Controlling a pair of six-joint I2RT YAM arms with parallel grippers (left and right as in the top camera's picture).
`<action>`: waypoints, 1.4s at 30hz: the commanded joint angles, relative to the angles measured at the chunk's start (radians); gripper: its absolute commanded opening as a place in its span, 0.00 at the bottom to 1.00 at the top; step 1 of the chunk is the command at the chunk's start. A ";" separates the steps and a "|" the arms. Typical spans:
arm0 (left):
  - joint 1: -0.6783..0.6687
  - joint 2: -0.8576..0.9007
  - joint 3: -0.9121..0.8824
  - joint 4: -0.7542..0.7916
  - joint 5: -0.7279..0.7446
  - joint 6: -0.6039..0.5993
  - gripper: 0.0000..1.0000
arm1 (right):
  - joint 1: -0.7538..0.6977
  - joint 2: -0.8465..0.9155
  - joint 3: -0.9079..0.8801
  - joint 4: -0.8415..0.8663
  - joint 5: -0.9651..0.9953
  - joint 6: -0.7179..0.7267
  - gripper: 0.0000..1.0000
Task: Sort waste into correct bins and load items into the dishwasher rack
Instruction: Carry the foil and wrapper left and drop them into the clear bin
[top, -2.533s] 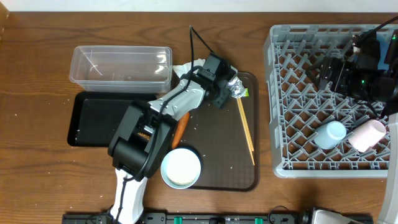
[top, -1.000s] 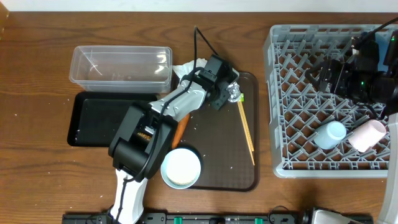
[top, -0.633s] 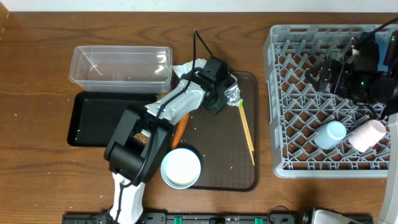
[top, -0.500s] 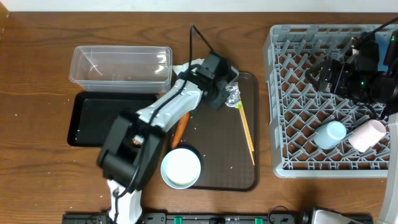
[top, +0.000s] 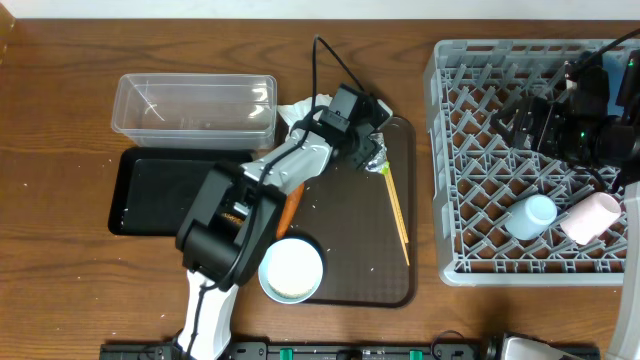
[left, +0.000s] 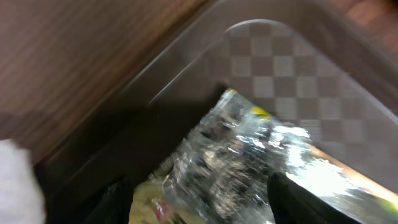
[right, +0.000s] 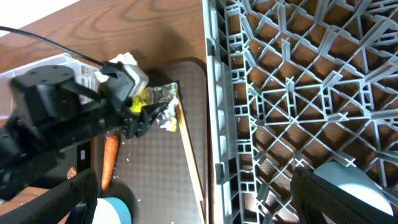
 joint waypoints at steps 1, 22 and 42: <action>-0.002 0.011 0.003 0.019 0.006 0.015 0.70 | 0.010 0.006 -0.007 -0.001 -0.002 -0.007 0.91; -0.002 -0.129 0.020 -0.239 0.006 0.003 0.06 | 0.010 0.006 -0.008 0.000 -0.002 -0.008 0.91; 0.445 -0.309 0.011 -0.247 -0.119 0.008 0.07 | 0.010 0.006 -0.008 0.008 -0.002 -0.007 0.92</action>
